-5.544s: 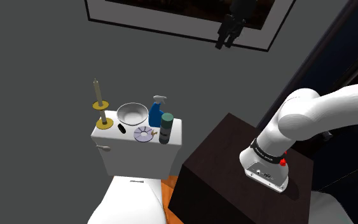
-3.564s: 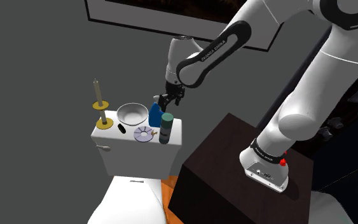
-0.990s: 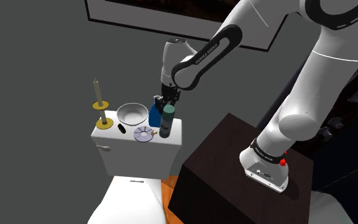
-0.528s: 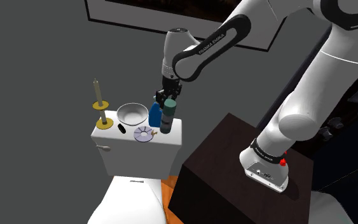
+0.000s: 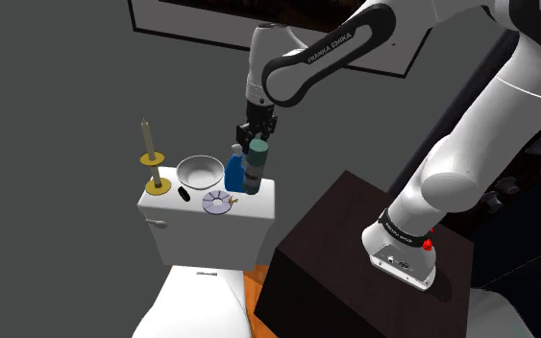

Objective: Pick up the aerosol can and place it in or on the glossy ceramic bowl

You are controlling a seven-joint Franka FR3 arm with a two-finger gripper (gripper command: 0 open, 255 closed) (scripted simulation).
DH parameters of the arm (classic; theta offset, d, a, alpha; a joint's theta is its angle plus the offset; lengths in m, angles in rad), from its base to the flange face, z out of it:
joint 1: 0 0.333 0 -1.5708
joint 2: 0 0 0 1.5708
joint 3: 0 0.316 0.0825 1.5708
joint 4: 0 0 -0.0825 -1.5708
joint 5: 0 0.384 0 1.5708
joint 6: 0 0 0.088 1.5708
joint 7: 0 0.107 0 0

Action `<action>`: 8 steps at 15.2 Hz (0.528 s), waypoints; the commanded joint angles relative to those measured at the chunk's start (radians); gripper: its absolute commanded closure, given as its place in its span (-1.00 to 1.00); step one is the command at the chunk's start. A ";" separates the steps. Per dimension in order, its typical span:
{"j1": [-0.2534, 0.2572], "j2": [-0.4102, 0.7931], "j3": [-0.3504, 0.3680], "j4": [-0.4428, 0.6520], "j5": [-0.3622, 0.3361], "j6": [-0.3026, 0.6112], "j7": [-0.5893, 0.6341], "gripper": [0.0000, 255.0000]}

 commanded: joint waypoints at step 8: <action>-0.001 0.218 -0.012 0.392 -0.060 -0.180 0.020 1.00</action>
